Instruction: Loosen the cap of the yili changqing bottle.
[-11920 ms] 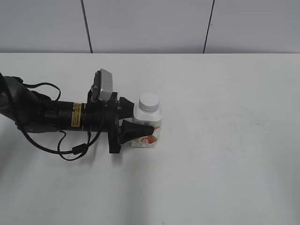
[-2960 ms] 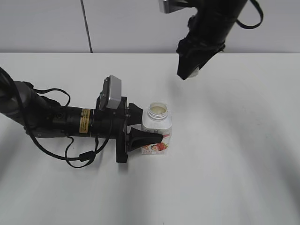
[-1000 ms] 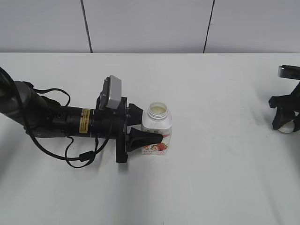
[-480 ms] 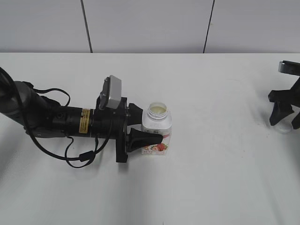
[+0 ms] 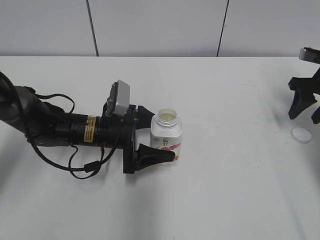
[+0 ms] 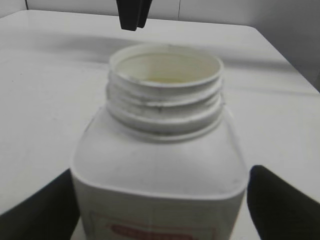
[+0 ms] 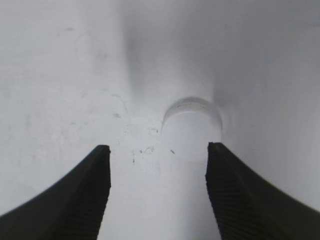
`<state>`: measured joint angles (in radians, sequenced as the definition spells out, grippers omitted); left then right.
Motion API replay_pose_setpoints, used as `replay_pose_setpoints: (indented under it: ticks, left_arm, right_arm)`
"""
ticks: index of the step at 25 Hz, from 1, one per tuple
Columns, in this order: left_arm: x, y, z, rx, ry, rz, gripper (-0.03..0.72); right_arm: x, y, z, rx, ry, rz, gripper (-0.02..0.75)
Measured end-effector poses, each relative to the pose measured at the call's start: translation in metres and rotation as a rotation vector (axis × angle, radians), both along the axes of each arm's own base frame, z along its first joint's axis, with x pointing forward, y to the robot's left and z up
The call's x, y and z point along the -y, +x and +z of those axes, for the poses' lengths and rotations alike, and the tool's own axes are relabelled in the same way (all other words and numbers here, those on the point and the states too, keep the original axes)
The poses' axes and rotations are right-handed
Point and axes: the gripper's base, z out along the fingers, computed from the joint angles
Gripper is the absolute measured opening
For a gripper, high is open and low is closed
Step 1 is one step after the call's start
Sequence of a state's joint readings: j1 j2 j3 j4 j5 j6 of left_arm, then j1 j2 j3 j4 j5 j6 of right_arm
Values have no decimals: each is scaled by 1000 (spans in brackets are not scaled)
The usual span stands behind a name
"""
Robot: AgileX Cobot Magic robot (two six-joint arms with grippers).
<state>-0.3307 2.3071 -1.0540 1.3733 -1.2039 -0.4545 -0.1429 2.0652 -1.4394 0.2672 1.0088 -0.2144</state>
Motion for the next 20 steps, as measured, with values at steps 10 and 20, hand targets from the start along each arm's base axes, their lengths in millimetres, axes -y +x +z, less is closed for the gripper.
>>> replay_pose_setpoints:
  ticks: [10, 20]
  left_arm:
    - [1, 2, 53, 90, -28, -25, 592]
    - [-17, 12, 133, 64, 219, 314, 583]
  right_arm:
    - [-3, 4, 21, -5, 39, -1, 481]
    - [-7, -7, 66, 62, 57, -2, 480]
